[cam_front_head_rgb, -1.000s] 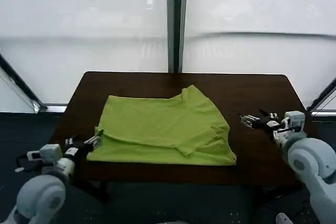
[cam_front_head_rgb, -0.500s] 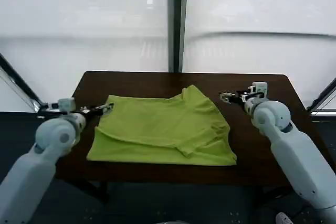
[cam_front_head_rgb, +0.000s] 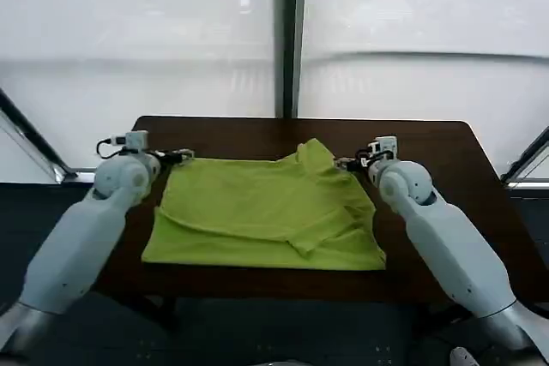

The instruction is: Fold and organize the clothes.

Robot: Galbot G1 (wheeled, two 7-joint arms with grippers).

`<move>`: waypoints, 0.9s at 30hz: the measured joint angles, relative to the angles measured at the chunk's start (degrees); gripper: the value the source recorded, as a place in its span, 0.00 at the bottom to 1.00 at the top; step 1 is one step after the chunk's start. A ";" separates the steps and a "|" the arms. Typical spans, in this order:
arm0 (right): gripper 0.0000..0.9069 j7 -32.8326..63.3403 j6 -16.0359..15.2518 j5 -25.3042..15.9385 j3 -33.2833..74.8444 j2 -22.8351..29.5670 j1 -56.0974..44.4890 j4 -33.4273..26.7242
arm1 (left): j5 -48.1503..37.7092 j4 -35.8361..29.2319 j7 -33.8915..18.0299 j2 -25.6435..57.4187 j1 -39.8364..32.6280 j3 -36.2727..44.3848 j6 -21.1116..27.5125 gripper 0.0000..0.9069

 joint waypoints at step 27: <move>0.12 -1.04 0.00 -0.15 -0.34 0.98 1.98 -2.09 | 0.23 1.39 1.11 -0.51 0.12 0.42 -0.01 0.20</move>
